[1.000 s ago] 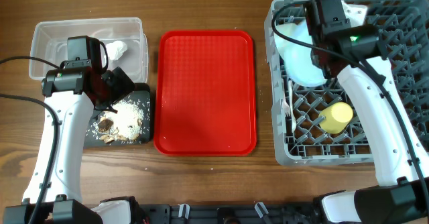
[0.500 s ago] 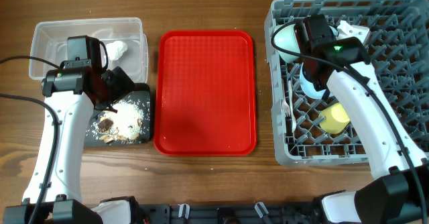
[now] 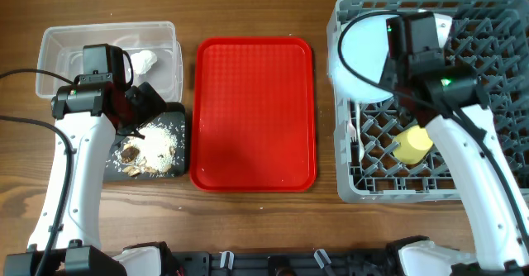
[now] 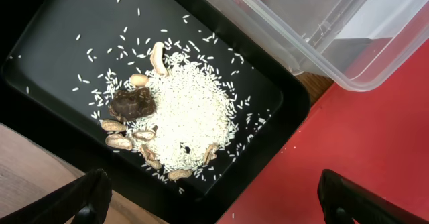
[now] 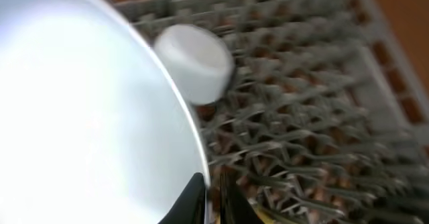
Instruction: Sort waste into correct bins and load items into the dishwasher rack
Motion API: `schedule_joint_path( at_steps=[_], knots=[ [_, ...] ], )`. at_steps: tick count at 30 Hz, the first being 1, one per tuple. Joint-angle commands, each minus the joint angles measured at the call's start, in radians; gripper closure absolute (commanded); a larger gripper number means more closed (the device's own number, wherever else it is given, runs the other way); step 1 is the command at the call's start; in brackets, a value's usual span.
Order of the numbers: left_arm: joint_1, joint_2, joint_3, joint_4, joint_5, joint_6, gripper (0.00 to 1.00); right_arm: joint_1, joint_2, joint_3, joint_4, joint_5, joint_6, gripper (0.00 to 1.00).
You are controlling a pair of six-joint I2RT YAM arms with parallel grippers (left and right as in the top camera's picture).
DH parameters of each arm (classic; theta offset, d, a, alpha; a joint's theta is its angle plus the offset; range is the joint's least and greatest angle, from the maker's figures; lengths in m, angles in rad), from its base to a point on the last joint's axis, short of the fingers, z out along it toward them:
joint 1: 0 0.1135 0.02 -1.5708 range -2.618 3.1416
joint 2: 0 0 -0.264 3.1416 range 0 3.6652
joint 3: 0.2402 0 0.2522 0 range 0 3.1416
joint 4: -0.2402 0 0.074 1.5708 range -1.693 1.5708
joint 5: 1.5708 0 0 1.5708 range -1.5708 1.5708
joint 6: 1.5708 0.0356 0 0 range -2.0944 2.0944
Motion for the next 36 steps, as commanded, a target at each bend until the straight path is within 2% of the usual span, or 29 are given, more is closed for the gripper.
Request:
schedule_joint_path(
  at_steps=[1, 6, 8, 11, 12, 15, 19, 21, 27, 30, 36],
  knots=[
    [-0.005, -0.013, 0.005, 0.002, 0.005, 0.019, 0.0, 0.005, -0.003, 0.006, -0.025, -0.098, -0.1, 0.89],
    [-0.005, -0.013, 0.005, -0.001, 0.005, 0.019, 0.0, 0.005, -0.003, 0.006, -0.074, 0.088, -0.097, 0.91],
    [-0.005, -0.013, 0.005, -0.001, 0.005, 0.019, 0.0, 0.005, -0.003, 0.006, -0.082, 0.041, -0.097, 0.91],
    [-0.005, -0.013, 0.005, -0.001, 0.005, 0.019, 0.0, 0.005, -0.003, 0.006, -0.061, -0.198, -0.126, 0.87],
    [-0.005, -0.013, 0.005, -0.001, 0.005, 0.019, 0.0, 0.005, -0.003, 0.006, -0.048, -0.338, -0.129, 0.86],
    [-0.005, -0.013, 0.005, -0.001, 0.005, 0.019, 0.0, 0.005, 0.0, 0.006, -0.034, -0.598, -0.229, 0.78],
    [-0.005, -0.013, 0.005, 0.0, 0.005, 0.019, 0.0, 0.041, 0.027, 0.003, -0.101, -0.779, -0.349, 0.59],
    [-0.005, -0.013, 0.005, 0.0, 0.005, 0.019, 0.0, 0.095, 0.067, 0.003, -0.133, -0.781, -0.369, 0.57],
    [-0.005, -0.013, 0.005, -0.001, 0.005, 0.019, 0.0, 0.288, 0.335, 0.003, -0.14, -0.773, -0.39, 0.56],
    [-0.005, -0.013, 0.005, -0.001, 0.005, 0.019, 0.0, 0.307, 0.473, 0.003, -0.124, -0.696, -0.396, 0.55],
    [-0.005, -0.013, 0.005, -0.001, 0.005, 0.019, 0.0, 0.307, 0.616, 0.003, -0.074, -0.597, -0.441, 0.55]
  ],
)
